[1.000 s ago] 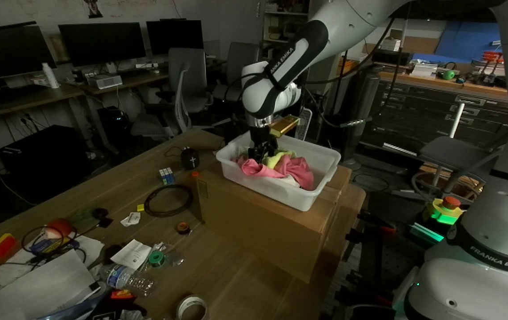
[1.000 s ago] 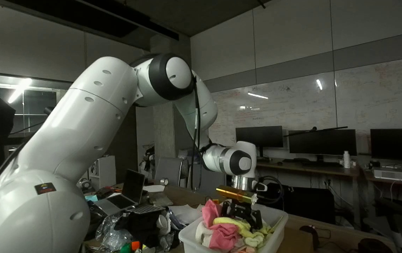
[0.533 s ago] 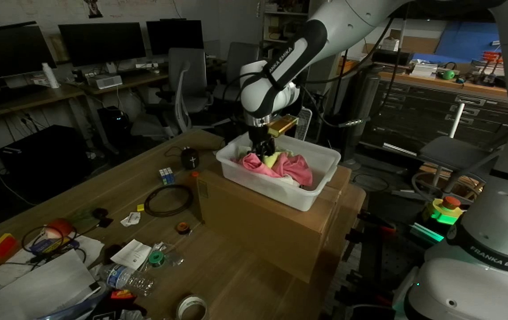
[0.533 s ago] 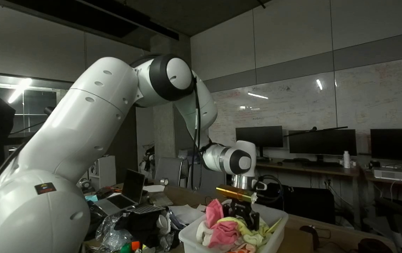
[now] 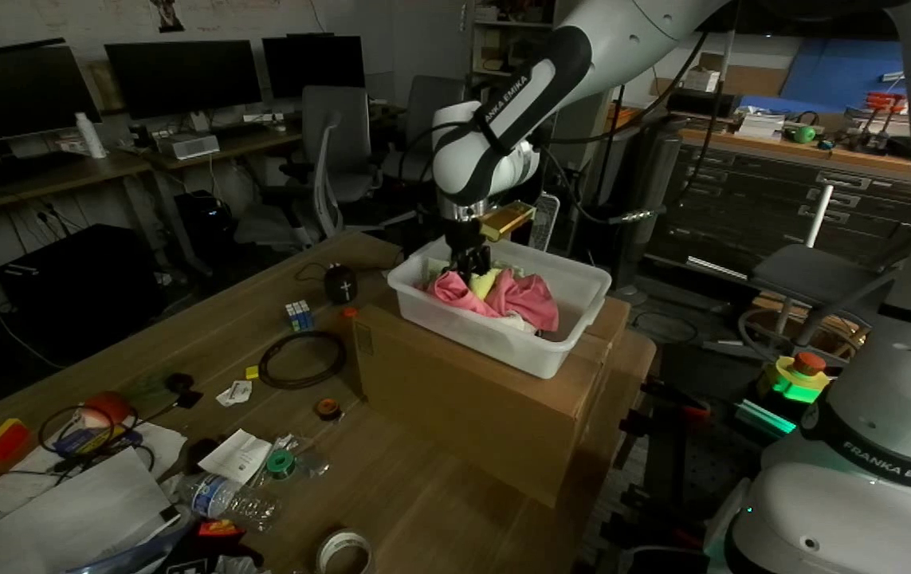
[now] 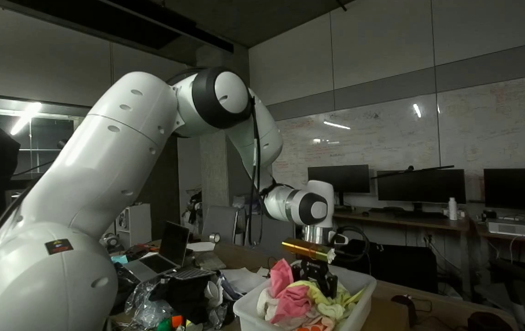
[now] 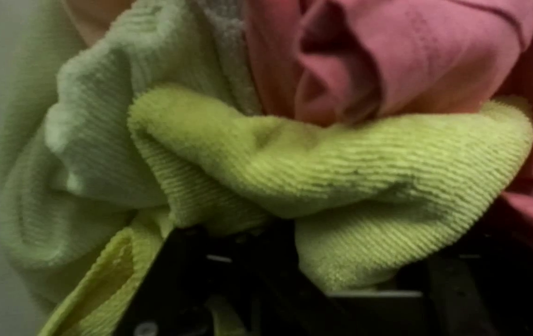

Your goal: Remove the clothes from the white storage container

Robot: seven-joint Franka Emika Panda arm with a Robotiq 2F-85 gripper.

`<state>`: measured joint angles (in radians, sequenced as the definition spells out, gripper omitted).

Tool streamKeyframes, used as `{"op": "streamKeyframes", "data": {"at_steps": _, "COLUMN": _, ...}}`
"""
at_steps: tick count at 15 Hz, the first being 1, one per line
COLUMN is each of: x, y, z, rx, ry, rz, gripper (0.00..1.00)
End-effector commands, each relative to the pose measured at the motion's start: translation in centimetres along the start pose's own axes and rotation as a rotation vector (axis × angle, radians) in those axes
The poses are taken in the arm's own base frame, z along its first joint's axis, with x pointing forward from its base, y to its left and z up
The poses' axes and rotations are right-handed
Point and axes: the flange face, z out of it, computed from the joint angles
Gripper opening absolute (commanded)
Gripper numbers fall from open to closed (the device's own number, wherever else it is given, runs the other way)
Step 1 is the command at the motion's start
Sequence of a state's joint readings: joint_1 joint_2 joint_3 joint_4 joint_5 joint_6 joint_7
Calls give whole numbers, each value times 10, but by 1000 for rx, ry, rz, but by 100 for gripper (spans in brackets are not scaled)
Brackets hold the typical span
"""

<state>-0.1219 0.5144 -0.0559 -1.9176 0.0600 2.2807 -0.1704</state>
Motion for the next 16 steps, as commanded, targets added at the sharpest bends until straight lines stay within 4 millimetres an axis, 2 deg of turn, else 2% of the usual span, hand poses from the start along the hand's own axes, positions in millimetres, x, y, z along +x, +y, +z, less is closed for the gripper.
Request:
{"op": "streamKeyframes", "data": {"at_steps": 1, "x": -18, "y": 1, "z": -27, "rx": 8, "ry": 68, "rz": 9, "gripper": 10}}
{"op": "streamKeyframes", "data": {"at_steps": 3, "x": -25, "y": 0, "z": -49, "rx": 4, "ry": 115, "rz": 19, "gripper": 10}}
{"op": "streamKeyframes", "data": {"at_steps": 7, "x": -47, "y": -6, "z": -107, "rx": 1, "ry": 211, "rz": 21, "gripper": 10}}
{"op": "streamKeyframes", "data": {"at_steps": 11, "x": -77, "y": -12, "z": -183, "rx": -3, "ry": 328, "rz": 31, "gripper": 10}}
{"op": "streamKeyframes", "data": {"at_steps": 16, "x": -126, "y": -19, "z": -274, "rx": 24, "ry": 493, "rz": 76, "gripper": 9}}
